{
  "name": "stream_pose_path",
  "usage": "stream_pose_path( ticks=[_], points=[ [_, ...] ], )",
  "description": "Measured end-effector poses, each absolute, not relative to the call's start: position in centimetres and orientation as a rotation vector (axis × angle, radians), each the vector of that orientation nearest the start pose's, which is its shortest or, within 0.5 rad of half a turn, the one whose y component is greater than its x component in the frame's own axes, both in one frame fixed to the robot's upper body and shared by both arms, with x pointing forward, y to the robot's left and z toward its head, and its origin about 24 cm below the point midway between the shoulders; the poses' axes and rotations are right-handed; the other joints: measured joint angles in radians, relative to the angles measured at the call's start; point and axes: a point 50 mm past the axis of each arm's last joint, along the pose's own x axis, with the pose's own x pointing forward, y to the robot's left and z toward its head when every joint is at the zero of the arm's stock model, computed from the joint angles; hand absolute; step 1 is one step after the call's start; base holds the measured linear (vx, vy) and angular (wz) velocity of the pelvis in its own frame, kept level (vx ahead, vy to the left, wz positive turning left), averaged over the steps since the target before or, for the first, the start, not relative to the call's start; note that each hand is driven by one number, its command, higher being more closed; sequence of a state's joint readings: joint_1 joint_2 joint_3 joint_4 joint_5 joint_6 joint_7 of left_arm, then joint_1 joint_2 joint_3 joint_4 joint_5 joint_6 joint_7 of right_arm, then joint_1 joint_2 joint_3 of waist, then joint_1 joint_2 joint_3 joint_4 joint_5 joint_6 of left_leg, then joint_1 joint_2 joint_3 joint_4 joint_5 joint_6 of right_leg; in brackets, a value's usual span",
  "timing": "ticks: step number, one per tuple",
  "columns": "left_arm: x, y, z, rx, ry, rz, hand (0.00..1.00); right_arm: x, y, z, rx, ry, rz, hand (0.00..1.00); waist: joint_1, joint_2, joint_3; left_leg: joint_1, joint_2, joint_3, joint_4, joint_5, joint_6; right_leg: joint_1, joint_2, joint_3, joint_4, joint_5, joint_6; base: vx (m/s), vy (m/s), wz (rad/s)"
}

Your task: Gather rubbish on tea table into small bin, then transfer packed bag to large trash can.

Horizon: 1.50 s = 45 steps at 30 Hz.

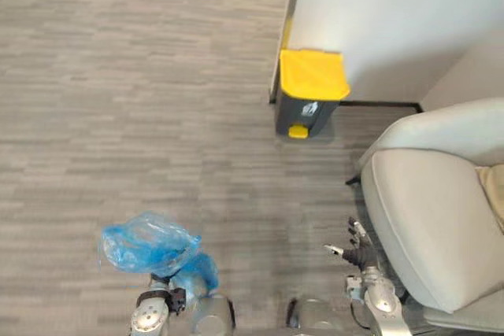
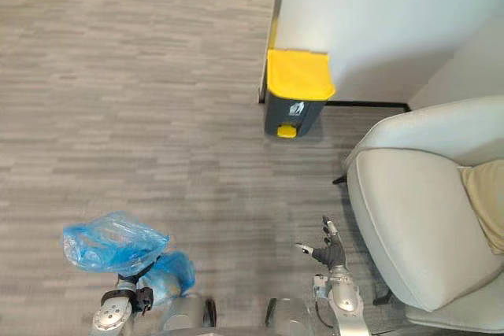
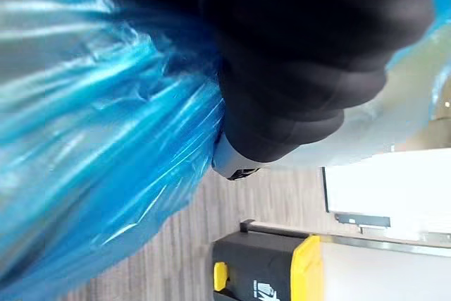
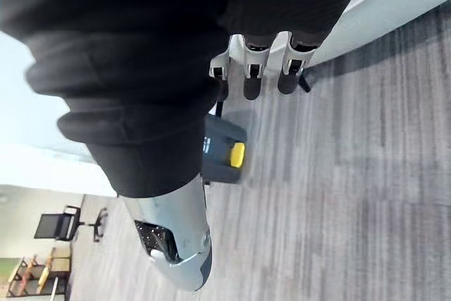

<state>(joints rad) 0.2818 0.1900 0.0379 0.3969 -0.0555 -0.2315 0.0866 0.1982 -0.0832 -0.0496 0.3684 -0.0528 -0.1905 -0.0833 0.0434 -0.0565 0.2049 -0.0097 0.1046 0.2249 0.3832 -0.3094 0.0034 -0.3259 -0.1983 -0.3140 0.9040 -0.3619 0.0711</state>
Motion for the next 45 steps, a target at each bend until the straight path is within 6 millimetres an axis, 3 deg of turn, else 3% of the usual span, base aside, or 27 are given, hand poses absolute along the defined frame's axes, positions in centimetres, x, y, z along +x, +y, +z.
stream_pose_path(
  ticks=[2, 4, 5, 7, 9, 11, 13, 14, 16, 19, 20, 21, 23, 24, 26, 27, 28, 32, 33, 34, 35, 38, 39, 40, 41, 42, 45],
  points=[
    [15.3, 23.2, -6.9, 0.165, 0.426, 0.224, 1.00, 18.5, -19.7, -6.2, -0.150, 0.369, -0.163, 0.00, -0.010, 0.001, 0.001, 0.035, 0.006, 0.008, -0.048, -0.007, -0.013, -0.052, 0.006, -0.041, -0.137, 0.022, -0.016, 0.35, 0.038, -0.15],
    [15.7, 23.4, -7.5, 0.164, 0.453, 0.231, 1.00, 18.8, -19.8, -7.2, -0.183, 0.419, -0.148, 0.00, -0.015, 0.004, 0.004, 0.098, 0.010, 0.024, -0.096, -0.019, -0.039, -0.084, 0.058, -0.063, -0.455, 0.149, -0.023, 0.54, -0.033, -0.11],
    [15.4, 23.7, -7.9, 0.164, 0.473, 0.245, 1.00, 18.7, -19.8, -7.4, -0.189, 0.433, -0.146, 0.00, -0.029, 0.007, 0.006, 0.140, 0.013, 0.018, -0.103, -0.042, -0.080, -0.081, 0.094, -0.035, -0.567, 0.283, -0.063, 0.57, -0.099, 0.12],
    [15.4, 23.4, -8.4, 0.156, 0.498, 0.245, 1.00, 18.2, -20.4, -7.7, -0.201, 0.453, -0.154, 0.00, -0.038, 0.021, 0.004, 0.167, 0.039, -0.022, -0.074, -0.053, -0.103, -0.069, 0.118, 0.003, -0.516, 0.385, -0.130, 0.62, -0.163, 0.28],
    [15.7, 22.8, -8.4, 0.144, 0.491, 0.239, 1.00, 18.3, -20.9, -7.5, -0.219, 0.445, -0.157, 0.00, -0.037, 0.046, 0.018, 0.129, 0.071, -0.045, 0.074, -0.011, -0.160, -0.051, 0.124, -0.027, -0.455, 0.298, -0.145, 0.60, -0.176, 0.14],
    [15.3, 21.5, -8.9, 0.089, 0.504, 0.249, 1.00, 18.6, -21.3, -6.9, -0.235, 0.423, -0.159, 0.00, -0.025, 0.095, 0.044, -0.025, 0.158, -0.083, 0.513, 0.191, -0.105, 0.092, 0.172, -0.036, -0.491, 0.222, -0.158, 0.54, -0.165, 0.00],
    [15.1, 21.1, -9.1, 0.075, 0.511, 0.246, 1.00, 19.0, -21.0, -6.4, -0.220, 0.394, -0.167, 0.00, -0.006, 0.093, 0.052, -0.160, 0.174, -0.086, 0.695, 0.091, -0.095, 0.203, 0.193, -0.018, -0.539, 0.184, -0.163, 0.52, -0.084, -0.24],
    [15.1, 21.2, -9.1, 0.076, 0.510, 0.246, 1.00, 19.3, -20.7, -6.2, -0.206, 0.381, -0.169, 0.00, 0.008, 0.076, 0.053, -0.232, 0.158, -0.075, 0.680, 0.060, -0.057, 0.255, 0.192, -0.005, -0.578, 0.171, -0.157, 0.46, -0.062, -0.26],
    [15.2, 21.2, -9.0, 0.076, 0.503, 0.247, 1.00, 19.3, -20.8, -6.2, -0.203, 0.379, -0.179, 0.00, 0.029, 0.058, 0.055, -0.327, 0.121, -0.057, 0.518, 0.037, -0.038, 0.326, 0.189, 0.014, -0.629, 0.154, -0.139, 0.52, -0.012, -0.23],
    [15.2, 21.2, -8.9, 0.076, 0.501, 0.250, 1.00, 19.6, -21.3, -6.1, -0.200, 0.374, -0.217, 0.00, 0.035, 0.054, 0.057, -0.386, 0.052, -0.067, 0.194, 0.063, -0.065, 0.397, 0.171, 0.035, -0.646, 0.103, -0.095, 0.48, 0.097, -0.28],
    [14.6, 21.2, -9.2, 0.075, 0.518, 0.255, 1.00, 19.1, -21.8, -6.8, -0.197, 0.413, -0.250, 0.00, 0.058, 0.052, 0.050, -0.357, 0.029, -0.086, 0.054, 0.206, -0.052, 0.423, 0.165, 0.076, -0.640, 0.064, -0.061, 0.49, 0.192, -0.78],
    [14.4, 21.2, -9.3, 0.075, 0.524, 0.256, 1.00, 19.0, -21.8, -7.0, -0.194, 0.427, -0.254, 0.00, 0.070, 0.044, 0.044, -0.343, 0.019, -0.083, 0.057, 0.261, -0.021, 0.434, 0.157, 0.101, -0.636, 0.049, -0.046, 0.62, 0.253, -0.78],
    [14.8, 21.3, -9.1, 0.079, 0.516, 0.254, 1.00, 18.3, -21.7, -7.4, -0.166, 0.444, -0.273, 0.00, 0.071, -0.001, 0.021, -0.348, -0.008, -0.042, 0.136, 0.168, 0.030, 0.434, 0.100, 0.123, -0.573, 0.028, -0.014, 0.71, 0.266, -0.34],
    [15.1, 21.1, -9.0, 0.080, 0.510, 0.241, 1.00, 18.4, -21.6, -7.4, -0.155, 0.444, -0.279, 0.00, 0.070, -0.004, 0.021, -0.310, -0.015, -0.018, 0.165, 0.106, 0.043, 0.353, 0.060, 0.127, -0.341, 0.046, 0.007, 0.57, 0.222, -0.29],
    [15.0, 21.0, -9.0, 0.083, 0.513, 0.236, 1.00, 18.7, -21.2, -7.3, -0.146, 0.439, -0.274, 0.00, 0.048, -0.003, 0.024, -0.260, -0.023, -0.009, 0.170, 0.068, 0.061, 0.274, 0.014, 0.125, -0.123, 0.089, 0.032, 0.36, 0.143, -0.11],
    [15.1, 21.1, -9.0, 0.093, 0.516, 0.228, 1.00, 18.9, -20.8, -7.4, -0.144, 0.439, -0.257, 0.00, 0.027, 0.002, 0.027, -0.190, -0.026, -0.006, 0.168, 0.036, 0.070, 0.217, -0.022, 0.125, 0.029, 0.079, 0.015, 0.53, 0.151, 0.02],
    [15.1, 21.2, -9.0, 0.101, 0.514, 0.224, 1.00, 19.0, -20.5, -7.4, -0.142, 0.440, -0.247, 0.00, 0.025, 0.002, 0.027, -0.144, -0.026, 0.000, 0.153, 0.029, 0.073, 0.189, -0.036, 0.111, 0.055, 0.075, 0.009, 0.59, 0.118, -0.01],
    [16.0, 21.9, -7.8, 0.118, 0.458, 0.229, 1.00, 19.4, -20.0, -7.2, -0.131, 0.426, -0.240, 0.00, 0.023, 0.003, 0.026, -0.050, -0.001, 0.004, 0.096, 0.014, 0.048, 0.080, -0.046, 0.007, -0.127, 0.077, 0.001, 0.37, -0.002, 0.08],
    [16.0, 22.1, -7.8, 0.120, 0.455, 0.233, 1.00, 19.3, -19.9, -7.2, -0.130, 0.426, -0.240, 0.00, 0.023, -0.004, 0.022, -0.041, -0.002, 0.004, 0.106, 0.000, 0.025, 0.068, -0.032, 0.005, -0.219, 0.103, 0.000, 0.27, -0.080, 0.22],
    [16.0, 22.6, -7.7, 0.128, 0.457, 0.245, 1.00, 19.1, -19.8, -7.5, -0.128, 0.438, -0.240, 0.00, 0.025, -0.029, 0.008, -0.033, -0.018, -0.001, 0.121, -0.019, 0.001, 0.061, -0.018, 0.017, -0.370, 0.204, -0.019, 0.43, -0.160, 0.21],
    [15.6, 22.6, -8.2, 0.119, 0.484, 0.260, 1.00, 18.6, -20.0, -7.9, -0.137, 0.461, -0.245, 0.00, 0.026, -0.036, -0.015, -0.023, -0.021, -0.014, 0.139, -0.035, -0.017, 0.083, -0.006, 0.009, -0.419, 0.248, -0.029, 0.37, -0.132, 0.08],
    [14.8, 21.3, -9.0, 0.063, 0.519, 0.265, 1.00, 18.3, -21.1, -7.9, -0.168, 0.470, -0.254, 0.00, 0.024, 0.044, -0.044, 0.011, 0.036, -0.028, 0.122, -0.029, -0.028, 0.173, 0.067, -0.021, -0.560, 0.268, -0.040, 0.37, -0.061, -0.14],
    [14.8, 21.1, -9.1, 0.056, 0.521, 0.265, 1.00, 18.2, -21.3, -7.9, -0.173, 0.472, -0.258, 0.00, 0.024, 0.055, -0.048, 0.012, 0.038, -0.029, 0.122, -0.021, -0.042, 0.187, 0.075, -0.022, -0.580, 0.272, -0.040, 0.27, -0.026, -0.10],
    [14.7, 20.9, -9.2, 0.051, 0.527, 0.263, 1.00, 18.1, -21.6, -7.9, -0.172, 0.473, -0.273, 0.00, 0.024, 0.055, -0.050, 0.001, 0.032, -0.036, 0.161, 0.015, -0.078, 0.219, 0.072, -0.021, -0.622, 0.280, -0.038, 0.22, -0.006, -0.04],
    [14.3, 21.0, -9.5, 0.052, 0.540, 0.264, 1.00, 18.0, -21.7, -8.0, -0.167, 0.483, -0.281, 0.00, 0.026, 0.031, -0.050, -0.019, 0.023, -0.049, 0.157, -0.007, -0.066, 0.243, 0.055, -0.015, -0.652, 0.286, -0.031, 0.25, 0.014, 0.01],
    [14.2, 20.9, -9.7, 0.051, 0.553, 0.262, 1.00, 17.8, -21.9, -8.3, -0.161, 0.496, -0.293, 0.00, 0.021, 0.040, -0.057, -0.008, 0.014, -0.060, 0.057, -0.015, -0.061, 0.266, 0.052, -0.017, -0.674, 0.293, -0.028, 0.14, 0.017, 0.03],
    [13.8, 20.9, -10.1, 0.058, 0.579, 0.255, 1.00, 17.0, -22.9, -9.1, -0.169, 0.548, -0.322, 0.00, 0.026, 0.051, -0.070, 0.014, 0.012, -0.061, -0.080, 0.060, -0.055, 0.293, 0.064, -0.016, -0.715, 0.303, 0.002, 0.16, 0.071, -0.02]
  ],
)
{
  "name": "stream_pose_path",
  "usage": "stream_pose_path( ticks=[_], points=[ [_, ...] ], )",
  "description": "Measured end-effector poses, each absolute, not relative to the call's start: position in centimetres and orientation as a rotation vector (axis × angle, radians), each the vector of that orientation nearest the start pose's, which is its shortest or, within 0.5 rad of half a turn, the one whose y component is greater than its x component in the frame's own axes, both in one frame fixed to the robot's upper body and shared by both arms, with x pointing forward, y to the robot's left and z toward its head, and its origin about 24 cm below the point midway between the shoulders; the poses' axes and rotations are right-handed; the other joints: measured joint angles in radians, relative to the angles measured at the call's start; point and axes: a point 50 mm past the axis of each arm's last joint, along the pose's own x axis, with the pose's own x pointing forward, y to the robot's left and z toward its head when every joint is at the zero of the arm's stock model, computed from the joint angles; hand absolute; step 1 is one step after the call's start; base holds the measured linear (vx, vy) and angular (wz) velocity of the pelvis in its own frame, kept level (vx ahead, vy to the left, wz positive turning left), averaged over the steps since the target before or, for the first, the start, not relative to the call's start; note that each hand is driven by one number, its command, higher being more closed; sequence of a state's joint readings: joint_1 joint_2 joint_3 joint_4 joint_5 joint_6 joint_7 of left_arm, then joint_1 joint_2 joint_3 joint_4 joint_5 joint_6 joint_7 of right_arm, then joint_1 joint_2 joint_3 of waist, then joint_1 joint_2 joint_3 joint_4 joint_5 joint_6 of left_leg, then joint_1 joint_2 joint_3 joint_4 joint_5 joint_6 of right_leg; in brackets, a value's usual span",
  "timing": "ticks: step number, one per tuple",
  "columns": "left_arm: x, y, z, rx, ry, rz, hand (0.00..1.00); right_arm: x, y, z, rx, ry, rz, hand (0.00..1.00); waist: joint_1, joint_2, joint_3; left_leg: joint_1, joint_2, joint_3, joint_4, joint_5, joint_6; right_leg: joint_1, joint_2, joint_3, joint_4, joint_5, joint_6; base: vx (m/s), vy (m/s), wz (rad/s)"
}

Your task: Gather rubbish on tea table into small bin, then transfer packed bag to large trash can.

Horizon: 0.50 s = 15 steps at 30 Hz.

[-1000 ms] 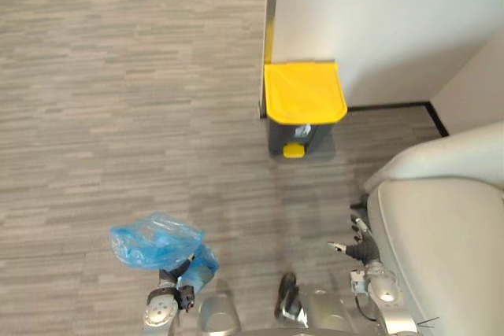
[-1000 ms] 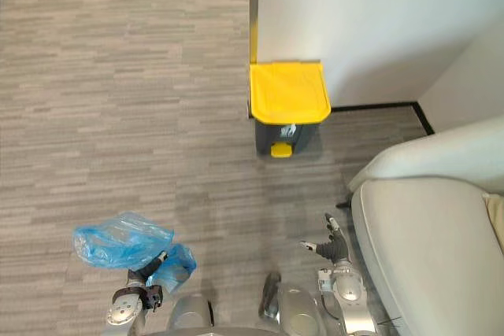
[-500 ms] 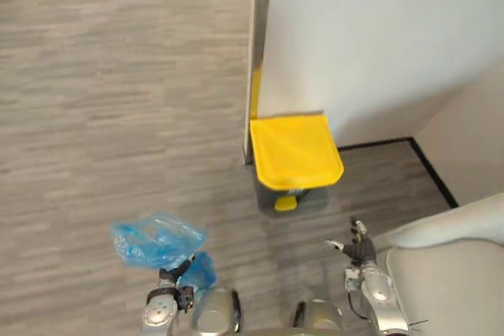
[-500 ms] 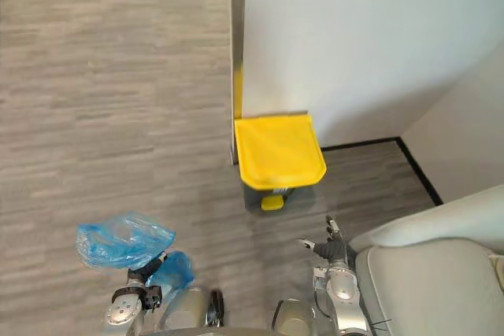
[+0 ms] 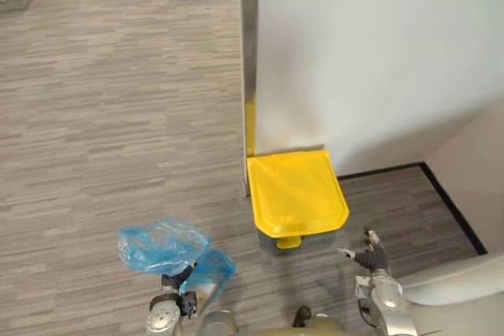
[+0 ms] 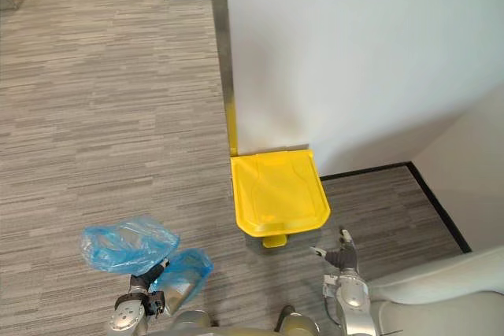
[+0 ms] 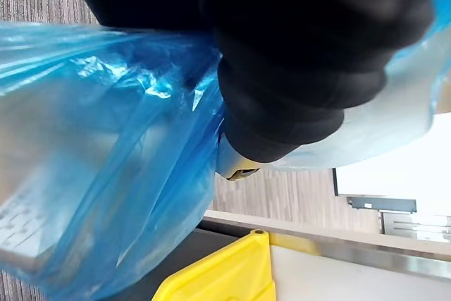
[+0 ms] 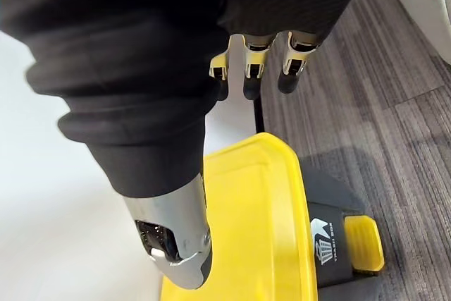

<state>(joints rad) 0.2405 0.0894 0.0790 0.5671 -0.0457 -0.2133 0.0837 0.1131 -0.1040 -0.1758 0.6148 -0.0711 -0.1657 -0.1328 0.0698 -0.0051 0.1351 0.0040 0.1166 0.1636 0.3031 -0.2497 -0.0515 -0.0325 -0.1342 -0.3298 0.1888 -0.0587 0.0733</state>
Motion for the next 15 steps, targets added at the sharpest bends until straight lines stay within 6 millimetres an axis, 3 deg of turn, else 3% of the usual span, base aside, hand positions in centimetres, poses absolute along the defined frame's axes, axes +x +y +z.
stream_pose_path(
  ticks=[4, 11, 13, 15],
  points=[
    [13.6, 20.8, -10.5, 0.062, 0.599, 0.238, 1.00, 16.5, -22.7, -9.6, -0.158, 0.576, -0.326, 0.00, -0.001, -0.021, 0.001, -0.001, -0.028, -0.001, 0.025, 0.000, 0.000, 0.042, -0.018, 0.000, -0.065, 0.016, 0.015, 0.08, 0.077, 0.04],
    [13.4, 21.2, -10.6, 0.073, 0.608, 0.233, 1.00, 16.6, -22.8, -9.6, -0.157, 0.573, -0.335, 0.00, -0.001, -0.019, 0.003, -0.005, -0.033, 0.002, 0.051, -0.008, 0.011, 0.062, -0.024, 0.003, -0.095, 0.020, 0.020, 0.07, 0.027, -0.03],
    [13.4, 21.1, -10.6, 0.070, 0.608, 0.233, 1.00, 17.1, -23.0, -9.3, -0.163, 0.559, -0.334, 0.00, 0.001, -0.006, 0.010, -0.011, -0.024, 0.005, 0.079, -0.037, 0.037, 0.039, -0.021, 0.009, -0.049, 0.016, 0.023, 0.05, 0.062, -0.22],
    [13.6, 21.1, -10.2, 0.071, 0.587, 0.232, 1.00, 17.8, -23.1, -8.9, -0.168, 0.535, -0.342, 0.00, -0.002, 0.010, 0.025, -0.023, -0.013, 0.005, 0.105, -0.080, 0.037, -0.027, -0.036, 0.034, 0.097, -0.027, 0.025, 0.00, 0.104, -0.13]
  ],
)
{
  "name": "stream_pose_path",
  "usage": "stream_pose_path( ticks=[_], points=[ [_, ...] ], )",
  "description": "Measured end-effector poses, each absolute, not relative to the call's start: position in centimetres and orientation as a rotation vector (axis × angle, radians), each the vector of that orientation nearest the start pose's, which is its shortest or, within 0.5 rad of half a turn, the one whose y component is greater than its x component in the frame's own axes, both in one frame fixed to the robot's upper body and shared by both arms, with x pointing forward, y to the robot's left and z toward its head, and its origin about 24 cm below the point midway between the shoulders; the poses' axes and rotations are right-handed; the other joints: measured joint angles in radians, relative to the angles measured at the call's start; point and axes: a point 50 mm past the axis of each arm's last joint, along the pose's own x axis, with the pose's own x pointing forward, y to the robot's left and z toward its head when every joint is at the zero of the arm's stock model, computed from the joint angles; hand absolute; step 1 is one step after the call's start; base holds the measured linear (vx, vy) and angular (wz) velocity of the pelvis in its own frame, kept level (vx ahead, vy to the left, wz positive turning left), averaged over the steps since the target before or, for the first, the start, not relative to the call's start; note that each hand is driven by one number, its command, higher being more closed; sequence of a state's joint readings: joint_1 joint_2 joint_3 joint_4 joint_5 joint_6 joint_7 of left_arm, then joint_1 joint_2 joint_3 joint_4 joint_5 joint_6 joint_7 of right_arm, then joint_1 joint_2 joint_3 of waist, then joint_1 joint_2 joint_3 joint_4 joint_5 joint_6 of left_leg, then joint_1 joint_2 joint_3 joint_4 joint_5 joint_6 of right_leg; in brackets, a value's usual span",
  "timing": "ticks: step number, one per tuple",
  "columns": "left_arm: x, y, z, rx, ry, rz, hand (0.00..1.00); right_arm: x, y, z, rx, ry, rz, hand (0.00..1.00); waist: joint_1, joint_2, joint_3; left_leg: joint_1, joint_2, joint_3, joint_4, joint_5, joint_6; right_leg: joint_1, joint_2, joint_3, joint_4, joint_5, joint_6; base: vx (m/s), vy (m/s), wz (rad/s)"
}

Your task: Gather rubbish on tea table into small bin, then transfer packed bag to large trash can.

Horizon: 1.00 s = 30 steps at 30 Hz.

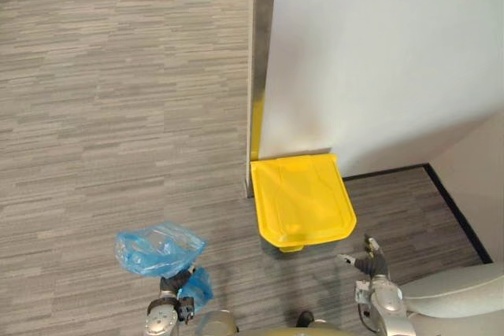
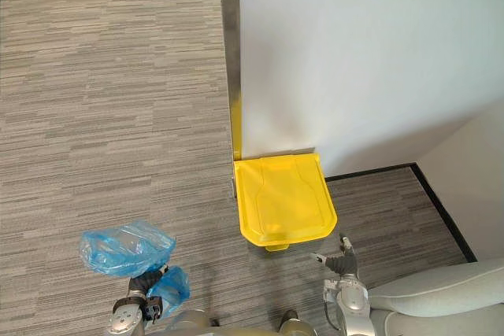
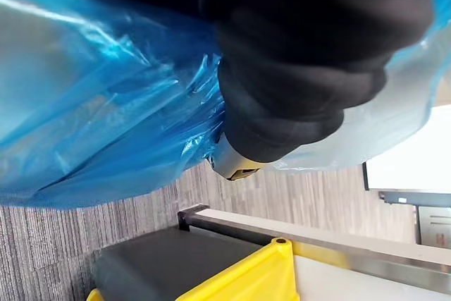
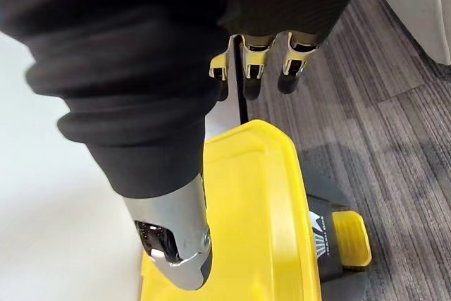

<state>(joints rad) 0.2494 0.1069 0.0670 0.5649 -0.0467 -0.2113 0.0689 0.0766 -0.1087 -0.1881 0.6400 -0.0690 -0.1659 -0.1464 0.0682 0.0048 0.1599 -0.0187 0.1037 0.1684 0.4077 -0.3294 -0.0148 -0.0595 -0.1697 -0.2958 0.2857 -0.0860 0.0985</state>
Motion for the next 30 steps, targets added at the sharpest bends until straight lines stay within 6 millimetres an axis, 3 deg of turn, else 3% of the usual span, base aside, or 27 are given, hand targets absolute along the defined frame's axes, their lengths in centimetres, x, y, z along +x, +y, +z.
stream_pose_path(
  ticks=[2, 3, 4, 7, 8, 9, 10, 11, 12, 13, 14, 15, 16, 17, 18, 19, 20, 22, 23, 26, 30],
  points=[
    [14.6, 20.9, -9.1, 0.080, 0.527, 0.210, 1.00, 18.2, -23.2, -8.3, -0.168, 0.508, -0.357, 0.00, -0.003, 0.002, 0.039, 0.059, -0.014, -0.017, 0.014, -0.104, 0.041, -0.162, -0.070, 0.039, 0.417, -0.056, -0.016, 0.05, 0.110, 0.11],
    [14.9, 20.9, -8.9, 0.089, 0.513, 0.203, 1.00, 17.9, -23.1, -8.5, -0.161, 0.520, -0.359, 0.00, -0.004, -0.003, 0.054, 0.078, -0.024, -0.018, 0.029, -0.124, 0.051, -0.204, -0.082, 0.073, 0.511, -0.078, -0.009, 0.12, 0.063, 0.14],
    [14.7, 21.0, -9.0, 0.099, 0.524, 0.196, 1.00, 17.4, -22.8, -8.9, -0.146, 0.545, -0.363, 0.00, 0.001, -0.007, 0.058, 0.107, -0.027, -0.026, 0.059, -0.160, 0.057, -0.246, -0.073, 0.088, 0.583, -0.144, -0.007, 0.17, 0.022, 0.16],
    [15.2, 21.1, -8.8, 0.113, 0.513, 0.186, 1.00, 17.4, -22.9, -8.6, -0.135, 0.526, -0.389, 0.00, -0.001, -0.011, 0.060, 0.154, -0.027, -0.048, 0.082, -0.213, 0.067, -0.361, -0.008, 0.071, 0.496, -0.169, -0.017, 0.24, -0.012, 0.37],
    [16.3, 20.9, -8.4, 0.117, 0.486, 0.174, 1.00, 17.4, -23.7, -8.2, -0.137, 0.513, -0.421, 0.00, -0.028, 0.007, 0.063, 0.160, -0.020, -0.105, 0.089, -0.225, 0.064, -0.378, 0.029, 0.057, 0.386, -0.099, -0.024, 0.38, -0.050, 0.83],
    [16.7, 20.5, -8.3, 0.108, 0.476, 0.174, 1.00, 17.3, -24.2, -8.1, -0.138, 0.511, -0.437, 0.00, -0.024, 0.023, 0.054, 0.161, -0.012, -0.138, 0.087, -0.227, 0.056, -0.330, 0.046, 0.079, 0.336, -0.039, -0.033, 0.41, -0.045, 0.77],
    [17.0, 20.3, -8.1, 0.109, 0.464, 0.170, 1.00, 17.5, -24.3, -7.9, -0.139, 0.501, -0.444, 0.00, -0.014, 0.020, 0.053, 0.158, -0.015, -0.152, 0.088, -0.225, 0.042, -0.301, 0.045, 0.090, 0.310, -0.024, -0.057, 0.43, -0.022, 0.52],
    [18.8, 18.8, -7.5, 0.082, 0.420, 0.133, 1.00, 17.9, -25.8, -6.8, -0.158, 0.454, -0.501, 0.00, -0.006, 0.033, 0.109, 0.208, -0.047, -0.186, 0.049, -0.181, -0.008, -0.286, 0.000, 0.102, 0.398, -0.049, -0.045, 0.39, -0.014, 0.49],
    [19.5, 18.4, -7.0, 0.074, 0.395, 0.125, 1.00, 18.0, -26.2, -6.5, -0.164, 0.443, -0.517, 0.00, -0.010, 0.018, 0.125, 0.225, -0.074, -0.199, 0.043, -0.153, -0.009, -0.313, -0.027, 0.128, 0.477, -0.047, -0.065, 0.41, -0.082, 0.64],
    [20.2, 17.9, -6.6, 0.050, 0.366, 0.133, 1.00, 17.9, -27.4, -5.8, -0.180, 0.414, -0.553, 0.00, -0.017, 0.027, 0.127, 0.225, -0.086, -0.232, 0.094, -0.134, -0.008, -0.365, 0.020, 0.175, 0.567, -0.144, -0.055, 0.29, -0.110, 0.14],
    [20.5, 18.0, -6.3, 0.042, 0.351, 0.153, 1.00, 18.2, -27.6, -5.2, -0.174, 0.384, -0.568, 0.00, -0.017, 0.052, 0.118, 0.200, -0.067, -0.236, 0.139, -0.138, -0.010, -0.342, 0.072, 0.179, 0.507, -0.184, -0.069, 0.40, -0.171, -0.20],
    [20.9, 18.7, -5.9, 0.055, 0.330, 0.179, 1.00, 18.5, -27.9, -4.3, -0.162, 0.339, -0.600, 0.00, -0.009, 0.064, 0.117, 0.146, -0.050, -0.238, 0.245, -0.151, -0.030, -0.287, 0.116, 0.177, 0.378, -0.189, -0.069, 0.41, -0.077, -0.58],
    [22.0, 18.6, -5.4, 0.053, 0.308, 0.181, 1.00, 18.4, -28.9, -3.9, -0.142, 0.324, -0.666, 0.00, -0.009, 0.088, 0.128, 0.077, -0.017, -0.246, 0.368, -0.170, -0.055, -0.261, 0.124, 0.109, 0.350, -0.156, -0.098, 0.38, -0.049, -0.35],
    [22.2, 18.2, -5.4, 0.050, 0.307, 0.174, 1.00, 17.9, -29.2, -4.2, -0.125, 0.345, -0.708, 0.00, -0.020, 0.082, 0.128, 0.060, -0.003, -0.245, 0.392, -0.172, -0.063, -0.238, 0.126, 0.105, 0.337, -0.156, -0.098, 0.37, 0.012, 0.16],
    [21.8, 17.4, -5.7, 0.032, 0.321, 0.158, 1.00, 15.9, -30.0, -4.9, -0.087, 0.378, -0.843, 0.00, -0.033, 0.059, 0.123, 0.048, 0.035, -0.239, 0.355, -0.151, -0.091, -0.161, 0.112, 0.089, 0.318, -0.156, -0.098, 0.26, -0.021, 0.42],
    [21.7, 17.1, -5.8, 0.022, 0.324, 0.157, 1.00, 15.2, -30.3, -5.0, -0.079, 0.383, -0.888, 0.00, -0.033, 0.054, 0.117, 0.040, 0.054, -0.237, 0.308, -0.129, -0.115, -0.147, 0.110, 0.085, 0.324, -0.157, -0.098, 0.23, 0.002, 0.21],
    [21.3, 17.0, -6.0, 0.009, 0.330, 0.168, 1.00, 14.2, -30.7, -5.1, -0.068, 0.389, -0.948, 0.00, -0.030, 0.037, 0.091, 0.043, 0.050, -0.214, 0.311, -0.121, -0.118, -0.170, 0.101, 0.078, 0.380, -0.158, -0.097, 0.07, 0.006, -0.12],
    [21.0, 17.6, -6.2, 0.010, 0.342, 0.193, 1.00, 13.5, -30.7, -5.4, -0.045, 0.404, -0.997, 0.00, -0.027, 0.023, 0.057, 0.006, 0.065, -0.205, 0.325, -0.126, -0.112, -0.163, 0.152, 0.139, 0.268, -0.184, -0.046, 0.02, 0.028, -0.26],
    [21.0, 17.8, -6.3, 0.016, 0.347, 0.206, 1.00, 13.2, -30.6, -5.7, -0.021, 0.411, -1.019, 0.00, -0.032, 0.035, 0.050, -0.025, 0.092, -0.211, 0.331, -0.126, -0.113, -0.160, 0.168, 0.129, 0.224, -0.113, -0.067, -0.02, 0.067, -0.07],
    [20.8, 17.8, -6.4, 0.017, 0.353, 0.202, 1.00, 10.9, -31.1, -6.5, 0.002, 0.472, -1.095, 0.00, -0.059, 0.038, 0.040, -0.028, 0.090, -0.193, 0.304, -0.125, -0.111, -0.155, 0.149, 0.107, 0.221, -0.113, -0.068, -0.07, 0.035, 0.33],
    [20.4, 17.9, -6.6, 0.025, 0.366, 0.200, 1.00, 10.9, -30.6, -6.8, -0.004, 0.489, -1.064, 0.00, -0.058, 0.044, 0.037, -0.042, 0.101, -0.194, 0.304, -0.125, -0.110, -0.158, 0.149, 0.092, 0.235, -0.102, -0.081, -0.12, -0.028, 0.23]
  ],
)
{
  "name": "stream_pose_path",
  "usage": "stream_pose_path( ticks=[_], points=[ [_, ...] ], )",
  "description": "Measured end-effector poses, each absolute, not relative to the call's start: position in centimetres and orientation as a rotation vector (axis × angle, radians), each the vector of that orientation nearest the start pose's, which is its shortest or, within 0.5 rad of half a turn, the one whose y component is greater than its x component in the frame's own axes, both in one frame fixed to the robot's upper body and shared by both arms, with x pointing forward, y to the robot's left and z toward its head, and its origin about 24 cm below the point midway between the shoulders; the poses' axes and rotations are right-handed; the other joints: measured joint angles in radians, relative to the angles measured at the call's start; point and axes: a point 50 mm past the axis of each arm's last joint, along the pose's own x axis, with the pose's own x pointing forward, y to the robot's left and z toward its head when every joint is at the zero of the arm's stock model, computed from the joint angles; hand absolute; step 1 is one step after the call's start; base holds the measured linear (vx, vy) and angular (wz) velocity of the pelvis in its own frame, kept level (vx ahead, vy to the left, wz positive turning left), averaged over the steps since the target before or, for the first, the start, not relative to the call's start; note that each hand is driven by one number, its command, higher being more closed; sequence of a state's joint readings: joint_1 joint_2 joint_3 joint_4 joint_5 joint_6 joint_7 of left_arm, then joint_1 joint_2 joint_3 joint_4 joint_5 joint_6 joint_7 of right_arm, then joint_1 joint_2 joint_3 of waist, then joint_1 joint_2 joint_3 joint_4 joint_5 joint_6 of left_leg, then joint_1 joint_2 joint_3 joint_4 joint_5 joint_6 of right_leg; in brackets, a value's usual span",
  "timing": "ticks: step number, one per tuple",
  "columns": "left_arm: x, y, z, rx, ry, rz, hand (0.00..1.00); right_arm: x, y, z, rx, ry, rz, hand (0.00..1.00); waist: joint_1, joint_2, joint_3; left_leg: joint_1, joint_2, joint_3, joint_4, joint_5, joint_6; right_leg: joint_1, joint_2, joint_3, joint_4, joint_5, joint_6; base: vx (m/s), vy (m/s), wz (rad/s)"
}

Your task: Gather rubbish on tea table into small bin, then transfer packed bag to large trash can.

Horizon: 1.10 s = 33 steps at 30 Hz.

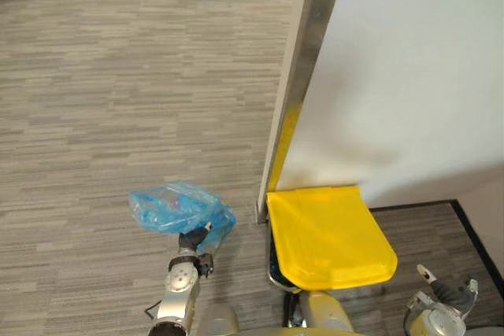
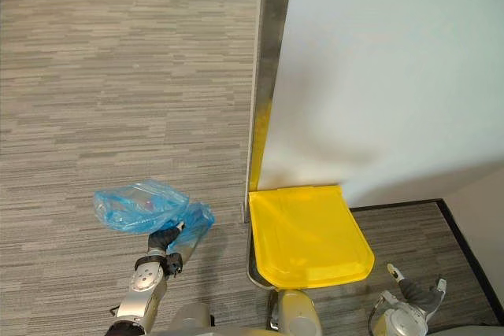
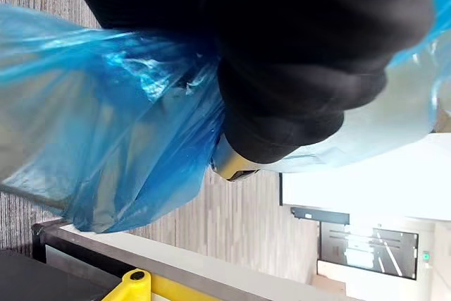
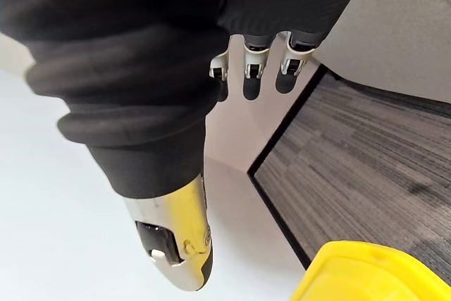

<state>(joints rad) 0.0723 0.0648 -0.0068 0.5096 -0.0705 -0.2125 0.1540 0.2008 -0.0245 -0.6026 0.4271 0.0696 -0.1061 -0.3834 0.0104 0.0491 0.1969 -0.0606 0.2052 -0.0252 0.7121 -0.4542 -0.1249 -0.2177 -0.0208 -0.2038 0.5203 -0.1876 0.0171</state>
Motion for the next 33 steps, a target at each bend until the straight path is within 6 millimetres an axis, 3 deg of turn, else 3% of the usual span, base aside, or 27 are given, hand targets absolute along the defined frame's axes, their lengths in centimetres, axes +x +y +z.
stream_pose_path(
  ticks=[5, 8, 9, 10, 11, 14, 15, 16, 17, 18, 19, 20, 25, 28, 29, 31, 33],
  points=[
    [18.0, 18.7, -7.9, 0.048, 0.436, 0.216, 1.00, 13.4, -28.4, -6.9, -0.058, 0.487, -0.878, 0.00, 0.006, -0.015, 0.006, -0.026, -0.004, 0.060, -0.040, 0.000, 0.022, -0.052, -0.037, -0.025, 0.049, 0.019, -0.020, -0.27, -0.078, 0.27],
    [16.9, 19.0, -8.3, 0.049, 0.461, 0.227, 1.00, 13.7, -27.6, -7.2, -0.088, 0.503, -0.800, 0.00, 0.022, -0.039, 0.017, -0.036, -0.011, 0.070, -0.034, -0.007, 0.035, -0.063, -0.050, -0.021, 0.047, 0.033, 0.007, -0.29, -0.061, 0.08],
    [16.3, 19.0, -8.5, 0.049, 0.477, 0.231, 1.00, 13.8, -27.2, -7.3, -0.100, 0.509, -0.764, 0.00, 0.038, -0.027, 0.014, -0.034, 0.015, 0.077, -0.059, 0.013, 0.030, -0.055, -0.028, -0.013, 0.003, 0.049, 0.021, -0.32, -0.053, -0.43],
    [16.2, 19.0, -8.5, 0.044, 0.474, 0.234, 1.00, 14.3, -26.6, -7.3, -0.099, 0.503, -0.733, 0.00, 0.041, -0.017, 0.011, -0.037, 0.026, 0.103, -0.080, 0.032, 0.033, -0.070, -0.028, -0.004, 0.055, 0.036, 0.015, -0.40, -0.098, -0.23],
    [16.1, 19.5, -8.3, 0.055, 0.468, 0.245, 1.00, 14.0, -25.9, -7.8, -0.104, 0.527, -0.693, 0.00, 0.029, -0.058, 0.006, -0.051, 0.023, 0.121, -0.118, 0.089, 0.041, -0.093, -0.051, 0.031, 0.218, -0.014, 0.017, -0.31, -0.132, 0.10],
    [15.6, 19.5, -8.4, 0.050, 0.477, 0.236, 1.00, 12.9, -25.6, -8.8, -0.107, 0.584, -0.685, 0.00, 0.041, -0.104, -0.017, -0.052, 0.020, 0.145, -0.200, 0.170, 0.015, -0.034, -0.103, 0.038, 0.407, -0.106, 0.025, -0.23, -0.209, 0.08],
    [15.0, 19.6, -8.2, 0.048, 0.473, 0.241, 1.00, 12.9, -25.2, -9.1, -0.110, 0.595, -0.658, 0.00, 0.042, -0.127, -0.037, -0.073, 0.019, 0.158, -0.215, 0.192, 0.002, 0.013, -0.160, 0.045, 0.411, -0.114, 0.043, -0.12, -0.247, -0.14],
    [14.8, 19.7, -8.0, 0.045, 0.467, 0.247, 1.00, 13.0, -25.0, -9.2, -0.111, 0.600, -0.644, 0.00, 0.049, -0.137, -0.049, -0.098, 0.023, 0.164, -0.201, 0.196, -0.006, 0.026, -0.173, 0.049, 0.361, -0.156, 0.086, -0.09, -0.277, -0.34],
    [15.0, 19.4, -7.9, 0.030, 0.460, 0.254, 1.00, 13.3, -25.2, -9.2, -0.119, 0.600, -0.628, 0.00, 0.071, -0.131, -0.064, -0.158, 0.047, 0.163, -0.180, 0.204, -0.019, 0.030, -0.119, 0.021, 0.240, -0.214, 0.085, -0.07, -0.204, -0.58],
    [15.1, 19.1, -8.0, 0.016, 0.460, 0.257, 1.00, 13.9, -25.3, -9.0, -0.126, 0.588, -0.618, 0.00, 0.092, -0.105, -0.075, -0.189, 0.064, 0.163, -0.191, 0.211, -0.029, 0.024, -0.084, 0.028, 0.151, -0.223, 0.074, -0.11, -0.187, -1.03],
    [15.0, 18.4, -8.1, -0.017, 0.465, 0.260, 1.00, 15.3, -25.3, -8.5, -0.142, 0.559, -0.589, 0.00, 0.114, -0.067, -0.072, -0.219, 0.074, 0.151, -0.246, 0.243, -0.001, 0.005, -0.038, 0.040, 0.056, -0.183, 0.007, -0.14, -0.104, -0.90],
    [15.0, 18.2, -8.1, -0.028, 0.466, 0.259, 1.00, 16.0, -25.0, -8.3, -0.147, 0.541, -0.567, 0.00, 0.106, -0.066, -0.072, -0.229, 0.071, 0.151, -0.279, 0.286, 0.015, -0.019, -0.033, 0.038, 0.035, -0.165, 0.000, -0.13, -0.088, -0.53],
    [15.5, 17.9, -8.1, -0.058, 0.457, 0.254, 1.00, 16.2, -25.4, -8.1, -0.165, 0.536, -0.559, 0.00, 0.062, -0.067, -0.053, -0.214, 0.054, 0.127, -0.335, 0.356, -0.029, -0.013, -0.041, 0.006, 0.035, -0.163, -0.007, -0.03, -0.054, 0.20],
    [15.9, 17.7, -7.9, -0.052, 0.447, 0.234, 1.00, 16.2, -25.3, -8.1, -0.162, 0.536, -0.562, 0.00, 0.051, -0.076, -0.051, -0.170, 0.032, 0.143, -0.422, 0.414, -0.009, 0.026, -0.061, -0.024, -0.038, -0.127, -0.020, -0.02, 0.040, 0.21],
    [16.2, 17.6, -7.8, -0.053, 0.438, 0.230, 1.00, 16.3, -25.4, -8.1, -0.162, 0.531, -0.563, 0.00, 0.050, -0.075, -0.050, -0.160, 0.030, 0.161, -0.415, 0.398, 0.006, 0.037, -0.064, -0.030, -0.070, -0.104, -0.023, -0.02, 0.072, 0.10],
    [16.0, 17.7, -8.3, -0.051, 0.462, 0.232, 1.00, 16.4, -25.4, -8.6, -0.160, 0.550, -0.561, 0.00, 0.030, -0.068, -0.052, -0.141, 0.004, 0.177, -0.412, 0.382, 0.023, 0.071, -0.069, -0.037, -0.132, -0.069, -0.009, 0.04, 0.083, 0.14],
    [16.0, 17.7, -9.0, -0.043, 0.499, 0.228, 1.00, 16.1, -25.1, -9.4, -0.152, 0.594, -0.556, 0.00, 0.006, -0.050, -0.054, -0.095, -0.018, 0.196, -0.538, 0.414, 0.015, 0.095, -0.068, -0.040, -0.212, -0.020, 0.019, 0.02, 0.165, 0.17]
  ],
)
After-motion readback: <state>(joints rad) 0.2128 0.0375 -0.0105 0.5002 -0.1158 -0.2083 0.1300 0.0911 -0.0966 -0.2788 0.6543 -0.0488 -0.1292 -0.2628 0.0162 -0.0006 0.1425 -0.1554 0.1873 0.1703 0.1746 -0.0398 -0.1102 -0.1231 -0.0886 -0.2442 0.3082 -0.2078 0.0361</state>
